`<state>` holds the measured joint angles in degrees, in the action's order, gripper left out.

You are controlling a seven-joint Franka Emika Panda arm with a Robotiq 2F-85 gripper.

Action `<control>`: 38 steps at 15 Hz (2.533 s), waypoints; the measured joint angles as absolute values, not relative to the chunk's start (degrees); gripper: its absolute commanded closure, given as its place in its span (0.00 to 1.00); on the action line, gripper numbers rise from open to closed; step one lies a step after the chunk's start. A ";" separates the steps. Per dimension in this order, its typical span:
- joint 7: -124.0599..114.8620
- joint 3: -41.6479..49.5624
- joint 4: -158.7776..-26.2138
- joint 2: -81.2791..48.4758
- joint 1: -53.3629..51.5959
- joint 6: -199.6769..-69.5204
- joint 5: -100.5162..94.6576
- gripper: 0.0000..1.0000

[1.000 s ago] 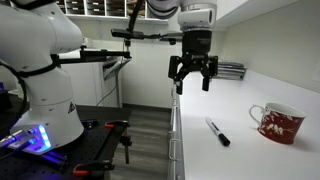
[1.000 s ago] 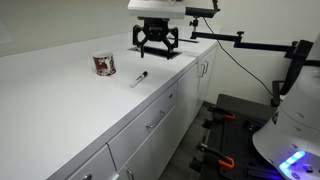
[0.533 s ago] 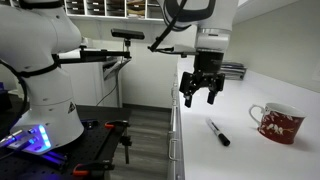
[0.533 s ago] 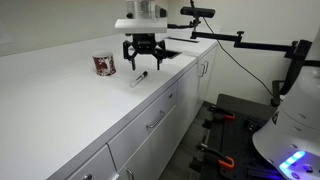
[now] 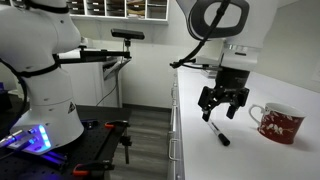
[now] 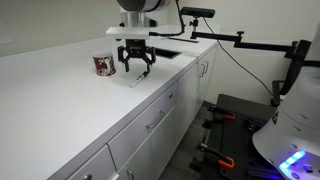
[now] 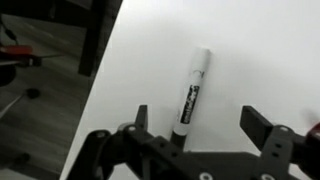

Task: Put the marker inside the red mug

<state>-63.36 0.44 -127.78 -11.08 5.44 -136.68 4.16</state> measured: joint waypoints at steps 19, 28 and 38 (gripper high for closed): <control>-71.84 7.26 -125.14 -14.44 -0.80 -138.11 -0.16 0.95; -114.33 5.80 -126.77 -3.86 -8.10 -132.60 -45.63 0.95; -128.76 -4.91 -117.20 -8.78 -9.77 -104.86 -73.00 0.95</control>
<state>-128.76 -4.91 -117.20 -8.78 -9.77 -104.86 -73.00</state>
